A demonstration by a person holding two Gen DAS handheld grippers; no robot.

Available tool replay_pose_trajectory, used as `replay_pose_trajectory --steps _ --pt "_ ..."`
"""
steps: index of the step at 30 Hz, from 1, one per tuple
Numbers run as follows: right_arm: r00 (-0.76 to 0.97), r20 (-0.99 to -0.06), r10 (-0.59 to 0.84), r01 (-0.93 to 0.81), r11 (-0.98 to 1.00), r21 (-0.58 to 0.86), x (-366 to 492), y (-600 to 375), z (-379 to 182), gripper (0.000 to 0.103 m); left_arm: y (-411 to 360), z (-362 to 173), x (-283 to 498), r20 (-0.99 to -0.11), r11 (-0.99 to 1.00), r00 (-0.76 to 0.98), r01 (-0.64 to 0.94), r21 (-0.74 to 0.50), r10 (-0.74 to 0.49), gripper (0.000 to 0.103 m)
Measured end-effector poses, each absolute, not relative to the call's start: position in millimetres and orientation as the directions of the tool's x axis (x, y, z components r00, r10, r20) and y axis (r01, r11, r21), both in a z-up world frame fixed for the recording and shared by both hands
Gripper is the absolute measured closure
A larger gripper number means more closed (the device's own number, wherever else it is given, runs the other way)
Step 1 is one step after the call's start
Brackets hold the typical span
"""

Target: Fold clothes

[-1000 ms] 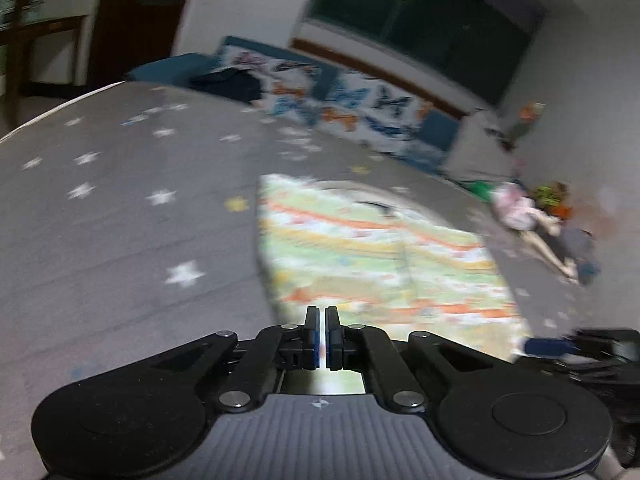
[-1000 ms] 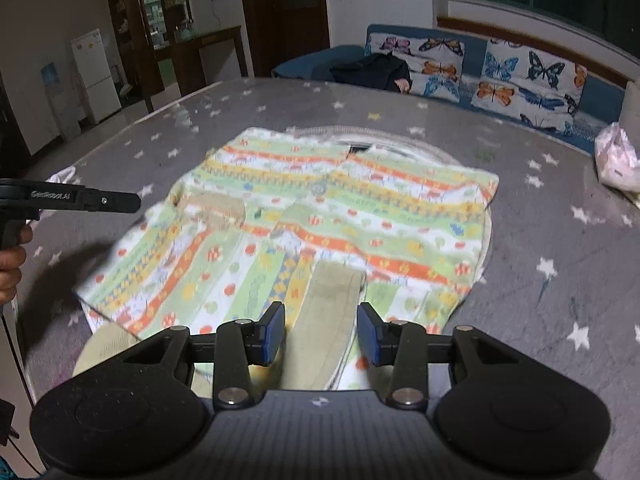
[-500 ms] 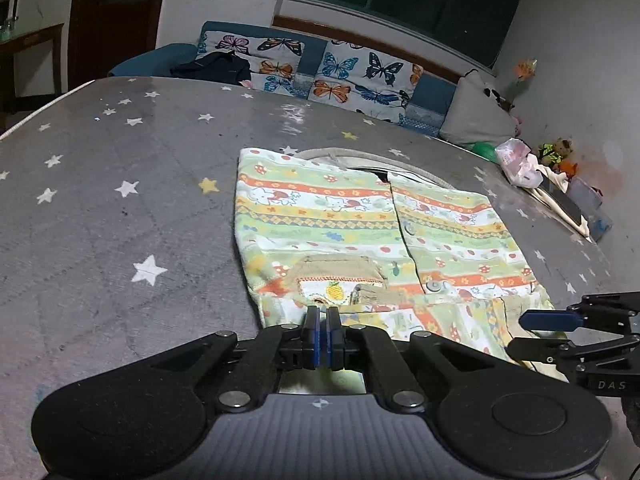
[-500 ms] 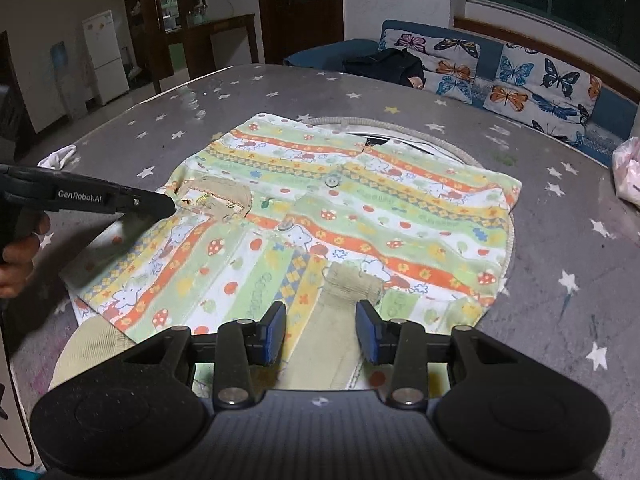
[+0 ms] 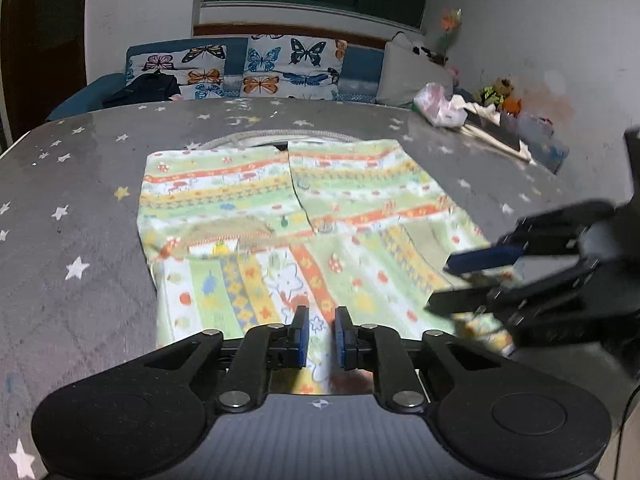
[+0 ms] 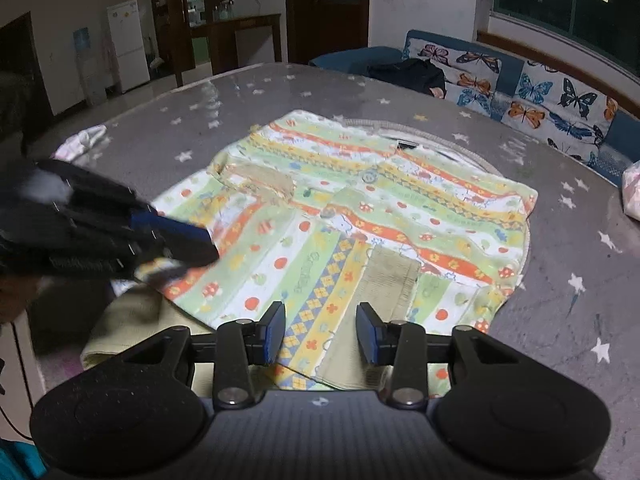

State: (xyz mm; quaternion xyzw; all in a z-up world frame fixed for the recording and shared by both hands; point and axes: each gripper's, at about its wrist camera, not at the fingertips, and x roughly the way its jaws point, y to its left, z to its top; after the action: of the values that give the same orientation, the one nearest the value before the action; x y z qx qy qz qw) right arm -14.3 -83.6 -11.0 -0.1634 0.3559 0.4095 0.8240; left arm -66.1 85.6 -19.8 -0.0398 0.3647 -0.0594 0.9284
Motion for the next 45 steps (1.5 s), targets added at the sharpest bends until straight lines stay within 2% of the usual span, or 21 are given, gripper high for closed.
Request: replay_pose_trajectory --steps 5,10,18,21,27,30,32,39,43,45 --pt "0.411 -0.731 0.545 -0.791 0.611 0.012 -21 -86 -17 0.063 81 -22 -72 -0.668 0.993 0.735 0.089 -0.076 -0.117 0.08" --pt "0.426 -0.719 0.549 -0.797 0.603 -0.012 -31 -90 -14 0.063 76 -18 -80 -0.67 0.994 0.735 0.098 -0.051 -0.107 0.064" --pt "0.439 -0.713 0.547 -0.798 0.601 -0.03 -41 -97 -11 0.062 71 -8 -95 -0.681 0.993 0.723 0.096 -0.064 -0.114 0.062" --pt "0.446 -0.709 0.547 -0.801 0.597 -0.044 -47 -102 -6 0.059 69 -1 -102 -0.69 0.992 0.713 0.099 -0.078 -0.125 0.059" --pt "0.462 -0.71 0.531 -0.797 0.601 -0.07 -56 -118 -1 0.056 64 5 -119 -0.72 0.988 0.677 0.091 -0.122 -0.151 0.058" --pt "0.47 -0.712 0.522 -0.796 0.599 -0.086 -61 -126 0 0.048 63 4 -126 -0.735 0.987 0.659 0.079 -0.143 -0.159 0.058" --pt "0.471 -0.715 0.518 -0.798 0.596 -0.094 -65 -131 0 0.048 62 3 -128 -0.744 0.984 0.646 0.069 -0.165 -0.17 0.058" --pt "0.459 -0.726 0.512 -0.816 0.567 -0.116 -77 -139 -7 0.048 59 -7 -129 -0.776 0.976 0.601 0.034 -0.214 -0.191 0.061" --pt "0.443 -0.735 0.512 -0.832 0.541 -0.125 -83 -138 -13 0.047 60 -11 -127 -0.781 0.971 0.589 0.033 -0.237 -0.21 0.081" --pt "0.436 -0.738 0.516 -0.843 0.52 -0.135 -87 -136 -16 0.047 60 -7 -126 -0.769 0.97 0.601 0.044 -0.24 -0.218 0.087"
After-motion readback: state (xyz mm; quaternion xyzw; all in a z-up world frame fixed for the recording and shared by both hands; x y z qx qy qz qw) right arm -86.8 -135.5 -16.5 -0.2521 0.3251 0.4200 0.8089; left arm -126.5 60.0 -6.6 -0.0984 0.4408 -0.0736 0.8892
